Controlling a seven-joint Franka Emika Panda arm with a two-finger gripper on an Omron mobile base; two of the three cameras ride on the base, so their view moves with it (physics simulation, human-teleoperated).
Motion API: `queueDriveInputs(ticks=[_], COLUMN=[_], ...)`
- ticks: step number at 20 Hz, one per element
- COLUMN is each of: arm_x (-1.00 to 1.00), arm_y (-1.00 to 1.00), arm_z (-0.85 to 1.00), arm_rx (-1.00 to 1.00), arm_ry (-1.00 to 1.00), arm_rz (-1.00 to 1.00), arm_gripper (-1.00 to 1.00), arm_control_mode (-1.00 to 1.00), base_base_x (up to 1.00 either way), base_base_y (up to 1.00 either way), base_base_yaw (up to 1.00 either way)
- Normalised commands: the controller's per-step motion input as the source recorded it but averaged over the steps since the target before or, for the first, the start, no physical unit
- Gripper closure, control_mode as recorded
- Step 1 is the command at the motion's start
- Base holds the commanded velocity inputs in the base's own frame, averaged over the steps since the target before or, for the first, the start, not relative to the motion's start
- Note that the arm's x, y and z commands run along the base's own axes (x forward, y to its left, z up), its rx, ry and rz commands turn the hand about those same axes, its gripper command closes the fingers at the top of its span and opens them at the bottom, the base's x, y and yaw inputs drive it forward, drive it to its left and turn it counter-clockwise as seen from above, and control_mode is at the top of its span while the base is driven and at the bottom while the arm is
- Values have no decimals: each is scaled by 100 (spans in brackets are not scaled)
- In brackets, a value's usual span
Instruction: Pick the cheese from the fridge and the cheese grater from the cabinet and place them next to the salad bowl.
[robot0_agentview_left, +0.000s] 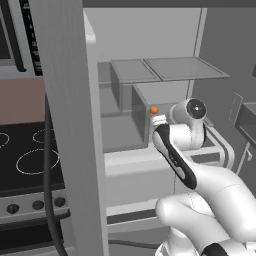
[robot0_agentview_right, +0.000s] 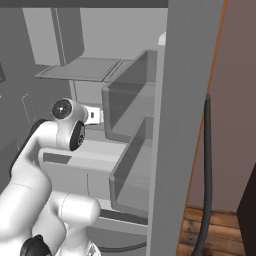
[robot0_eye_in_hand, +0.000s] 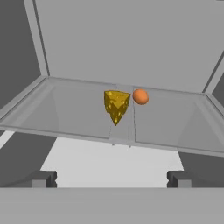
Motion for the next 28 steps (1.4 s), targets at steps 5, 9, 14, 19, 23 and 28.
queueDriveInputs(ticks=[5, 9, 14, 19, 23, 28], arm_x=[12, 4, 12, 16, 25, 32], arm_y=[0, 0, 0, 0, 0, 0], arm_z=[-12, -22, -22, -5, -21, -13], arm_rx=[0, 0, 0, 0, 0, 0], arm_ry=[-2, -5, -1, 3, 1, 0], arm_rz=[0, 0, 0, 0, 0, 0], arm_gripper=[-100, -100, -100, -100, -100, -100], arm_control_mode=[-100, -100, -100, -100, -100, -100], base_base_x=[0, 0, 0, 0, 0, 0], base_base_y=[0, 0, 0, 0, 0, 0], base_base_yaw=[0, 0, 0, 0, 0, 0])
